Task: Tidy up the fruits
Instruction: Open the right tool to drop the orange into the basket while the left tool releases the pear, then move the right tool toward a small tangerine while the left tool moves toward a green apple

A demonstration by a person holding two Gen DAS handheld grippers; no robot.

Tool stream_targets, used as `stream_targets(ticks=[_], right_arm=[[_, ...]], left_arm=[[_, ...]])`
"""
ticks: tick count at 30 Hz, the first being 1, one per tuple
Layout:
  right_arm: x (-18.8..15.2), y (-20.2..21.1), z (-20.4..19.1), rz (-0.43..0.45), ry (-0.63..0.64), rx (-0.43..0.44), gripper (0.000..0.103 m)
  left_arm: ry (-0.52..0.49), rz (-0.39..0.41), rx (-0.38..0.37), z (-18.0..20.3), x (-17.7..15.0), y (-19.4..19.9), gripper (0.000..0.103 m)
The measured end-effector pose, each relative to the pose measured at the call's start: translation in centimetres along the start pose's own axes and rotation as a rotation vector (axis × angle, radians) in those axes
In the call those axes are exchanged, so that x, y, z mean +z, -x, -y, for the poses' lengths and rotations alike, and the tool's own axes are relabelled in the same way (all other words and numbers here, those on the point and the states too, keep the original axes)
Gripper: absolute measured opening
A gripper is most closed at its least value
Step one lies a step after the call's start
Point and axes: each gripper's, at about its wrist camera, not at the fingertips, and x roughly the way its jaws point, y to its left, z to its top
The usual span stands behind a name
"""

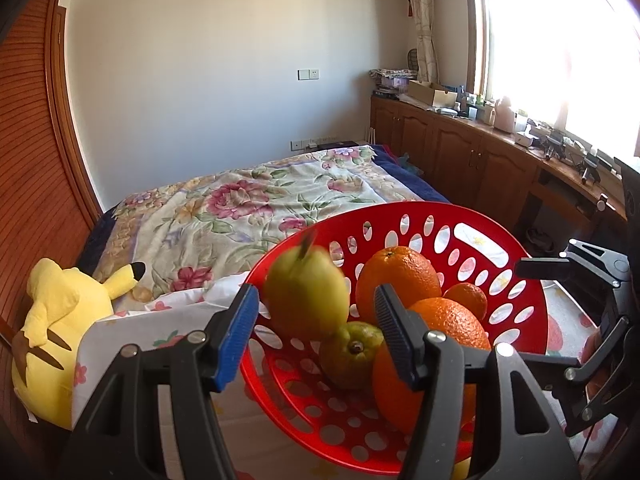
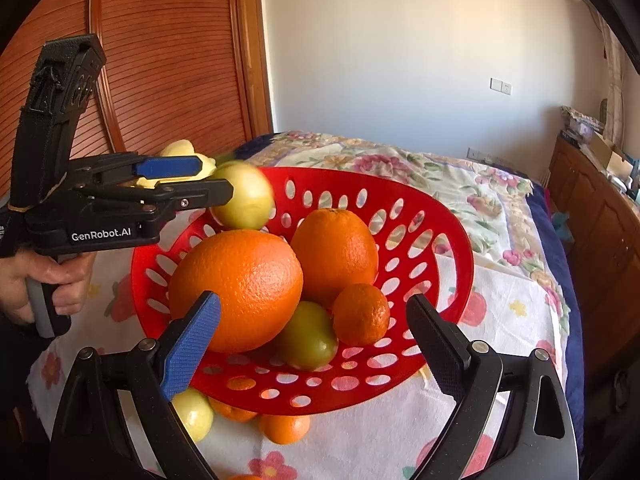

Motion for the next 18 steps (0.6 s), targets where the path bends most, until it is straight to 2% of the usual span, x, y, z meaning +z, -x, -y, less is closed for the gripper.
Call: stream_targets(ticks=[7, 18], right_arm=[[-0.4, 0.7, 0.1, 0.010, -0.009, -0.016, 0.095], [-1.3, 3.2, -0.5, 0.036, -0.028, -0.046, 0.095]], left_arm=[[0.012, 0.021, -0.025, 0.1, -0.6, 1.3, 0.061], [0.021, 0.083, -0.045, 1.4, -2.5, 5.9, 0.065]])
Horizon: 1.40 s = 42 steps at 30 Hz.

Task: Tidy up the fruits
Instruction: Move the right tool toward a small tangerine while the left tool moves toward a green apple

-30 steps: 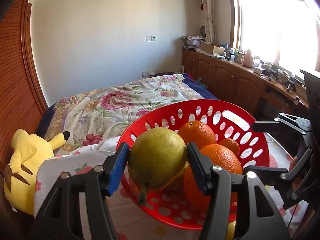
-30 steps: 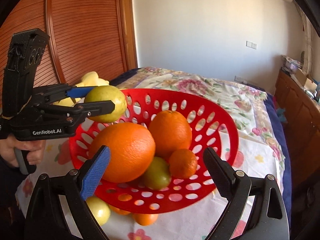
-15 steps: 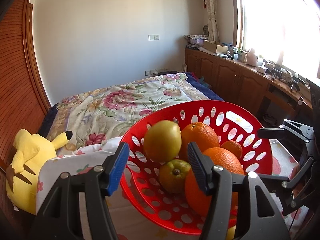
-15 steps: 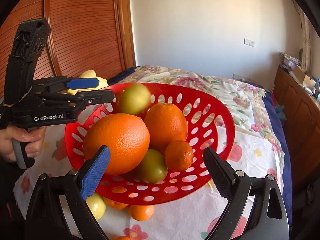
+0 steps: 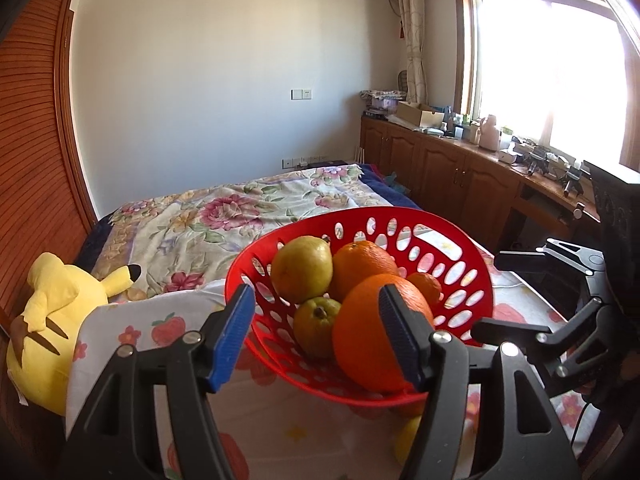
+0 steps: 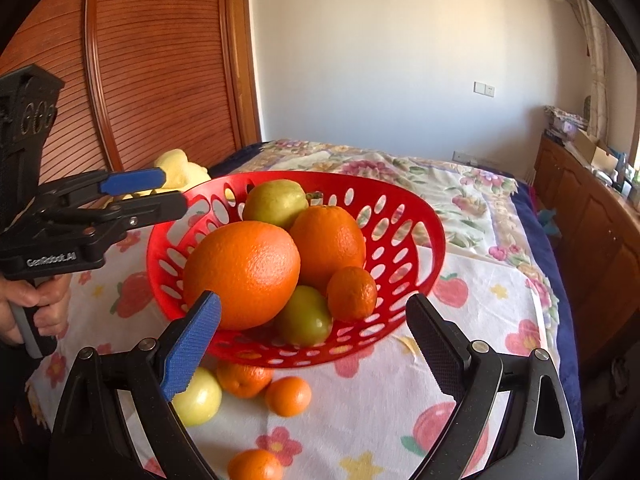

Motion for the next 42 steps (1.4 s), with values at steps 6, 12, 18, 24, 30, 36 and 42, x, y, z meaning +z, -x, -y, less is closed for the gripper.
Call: stream_targets(ticks=[6, 12, 18, 24, 30, 36, 42], right_arm=[[-1.3, 2.0, -0.9, 0.001, -0.002, -0.009, 0.095], [-3.0, 3.7, -1.8, -0.004, -0.019, -0.020, 0.095], [-5.1, 5.0, -2.8, -0.012, -0.032, -0.034, 0.094], [-7.0, 5.5, -3.5, -0.021, -0.051, -0.037, 0.092], [-8.5, 5.2, -3.9, -0.020, -0.070, -0.033, 0.087], [-9.2, 4.1, -3.8, -0.038, -0.092, -0.023, 0.075], [-10.0, 2.7, -3.9, -0.086, -0.097, -0.014, 0.065]], left_arm=[[-0.013, 0.016, 0.000, 1.1, -1.2, 2.5, 0.066], [-0.012, 0.026, -0.010, 2.2, -3.0, 4.7, 0.073], [-0.007, 0.020, -0.014, 3.2, -5.2, 6.0, 0.075], [-0.002, -0.024, -0.023, 4.2, -8.3, 5.3, 0.075], [-0.004, -0.059, -0.020, 5.1, -10.5, 4.3, 0.075], [0.007, -0.059, -0.012, 5.4, -11.6, 4.1, 0.075], [0.022, -0.044, -0.004, 5.2, -11.7, 4.4, 0.075]])
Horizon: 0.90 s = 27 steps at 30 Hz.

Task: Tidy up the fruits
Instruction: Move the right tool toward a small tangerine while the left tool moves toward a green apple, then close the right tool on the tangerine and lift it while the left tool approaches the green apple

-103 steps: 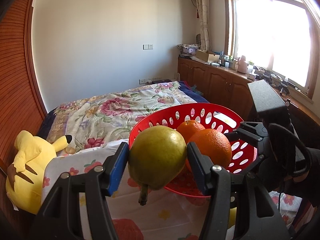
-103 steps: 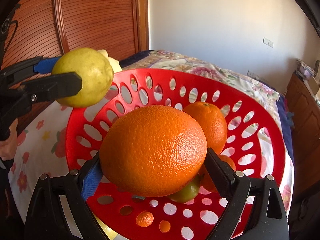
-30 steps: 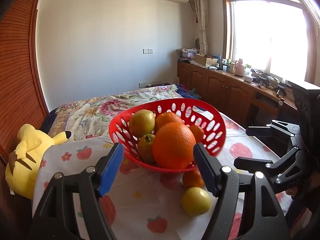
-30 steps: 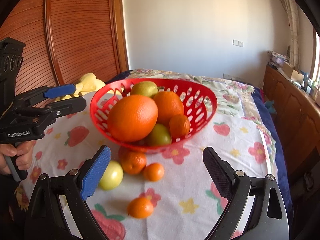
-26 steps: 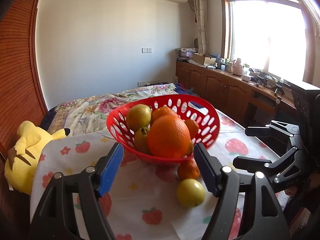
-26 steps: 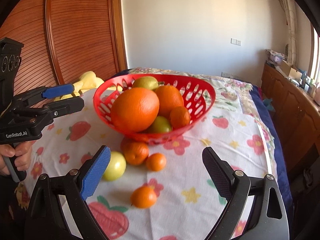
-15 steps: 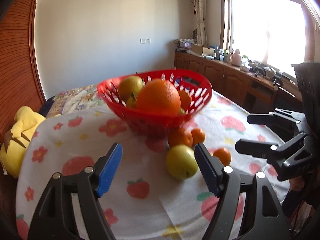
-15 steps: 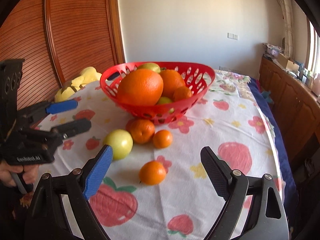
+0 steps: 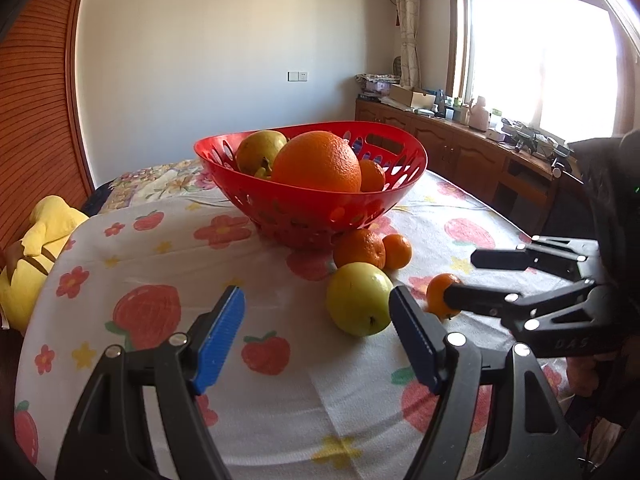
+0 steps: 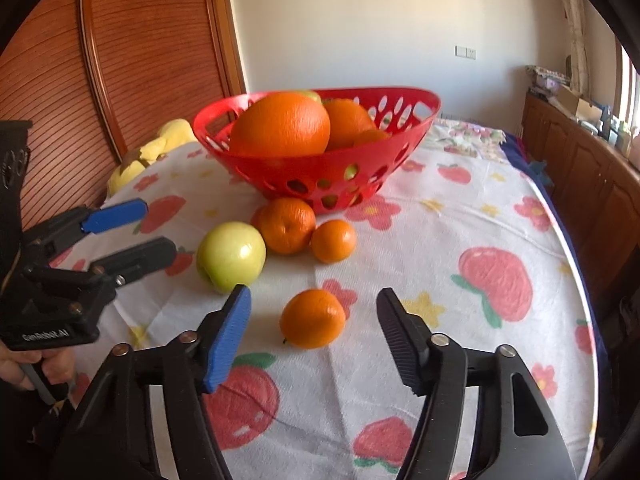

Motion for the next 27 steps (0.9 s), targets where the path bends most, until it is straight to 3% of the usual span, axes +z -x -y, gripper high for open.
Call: stream_targets(ticks=[16, 22, 27], right_arm=[[-0.3, -3.2, -0.2, -0.121, -0.006, -0.023, 0.048], [-0.3, -3.3, -0.1, -0.124, 0.000, -0.013, 0.039], [-0.6, -3.0, 0.0, -0.118, 0.012, -0.021, 0.039]], left_arm=[[-0.019, 0.011, 0.018, 0.4, 0.0, 0.2, 0.075], [-0.015, 0.008, 0.021, 0.3, -0.1, 0.1, 0.075], [-0.016, 0.003, 0.026, 0.3, -0.1, 0.0, 0.075]])
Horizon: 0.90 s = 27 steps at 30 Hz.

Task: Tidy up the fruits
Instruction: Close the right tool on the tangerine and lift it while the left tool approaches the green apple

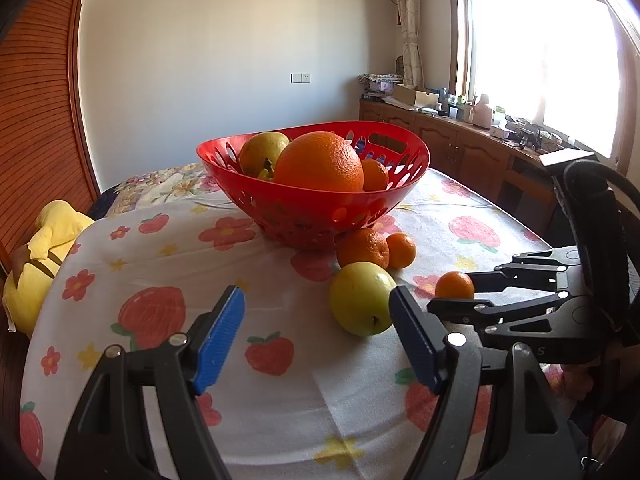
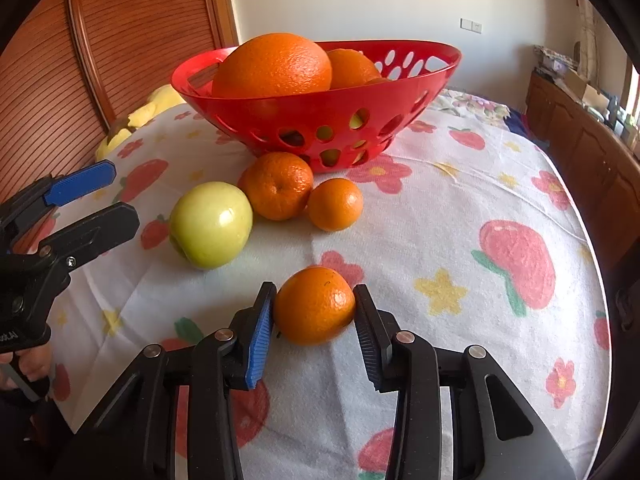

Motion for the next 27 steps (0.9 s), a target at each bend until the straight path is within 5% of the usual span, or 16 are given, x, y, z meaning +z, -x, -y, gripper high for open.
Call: stream_targets(ticks=[27], right_arm=[[-1.9, 2.3, 3.2, 0.057, -0.084, 0.028, 0.039]], left_arm=[[-0.038, -0.051, -0.010, 0.7, 0.0, -1.2, 0.075]])
